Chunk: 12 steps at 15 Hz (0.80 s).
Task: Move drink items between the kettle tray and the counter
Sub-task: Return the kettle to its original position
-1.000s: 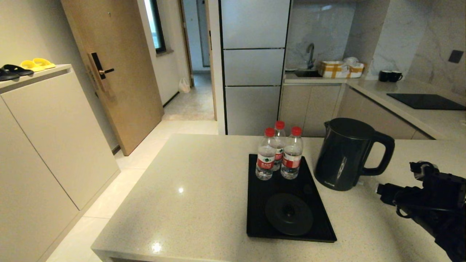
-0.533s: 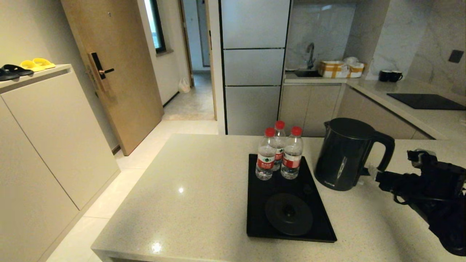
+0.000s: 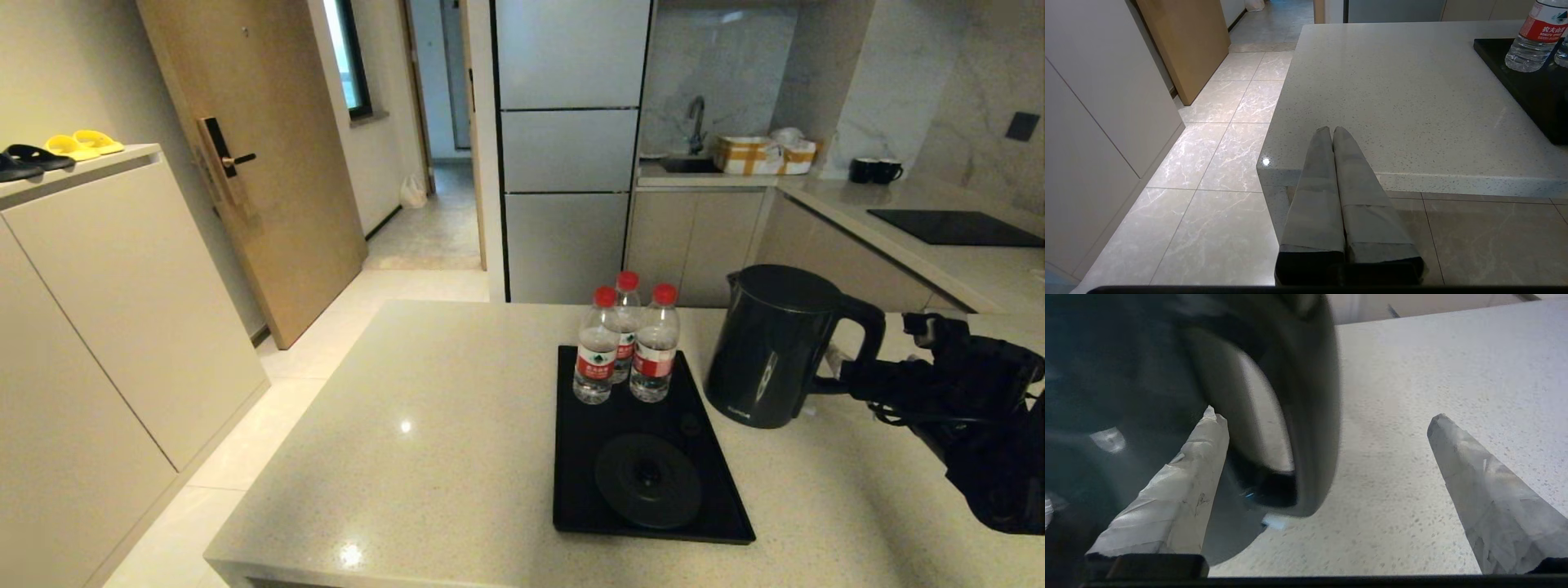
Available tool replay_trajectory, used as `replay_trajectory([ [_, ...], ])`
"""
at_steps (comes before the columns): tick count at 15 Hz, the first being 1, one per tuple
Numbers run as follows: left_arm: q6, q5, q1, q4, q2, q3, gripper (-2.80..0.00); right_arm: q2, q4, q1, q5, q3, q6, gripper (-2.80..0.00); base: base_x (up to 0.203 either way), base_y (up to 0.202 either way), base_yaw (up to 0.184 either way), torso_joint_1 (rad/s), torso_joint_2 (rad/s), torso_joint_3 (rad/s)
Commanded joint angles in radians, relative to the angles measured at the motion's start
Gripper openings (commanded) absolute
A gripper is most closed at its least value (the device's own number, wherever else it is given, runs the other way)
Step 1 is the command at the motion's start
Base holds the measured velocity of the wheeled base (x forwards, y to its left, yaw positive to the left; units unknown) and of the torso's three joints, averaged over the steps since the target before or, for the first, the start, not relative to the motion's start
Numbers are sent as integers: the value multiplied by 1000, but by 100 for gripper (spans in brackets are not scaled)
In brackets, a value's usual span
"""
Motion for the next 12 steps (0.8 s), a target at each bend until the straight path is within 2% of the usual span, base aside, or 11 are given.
replay_trajectory([
  [1, 0, 1, 0, 1, 1, -1, -280, 38, -6, -15, -1, -34, 1, 0, 0, 0, 0, 0, 0, 0],
  [12, 0, 1, 0, 1, 1, 0, -280, 78, 49, -68, -5, -120, 5, 0, 0, 0, 0, 0, 0, 0],
])
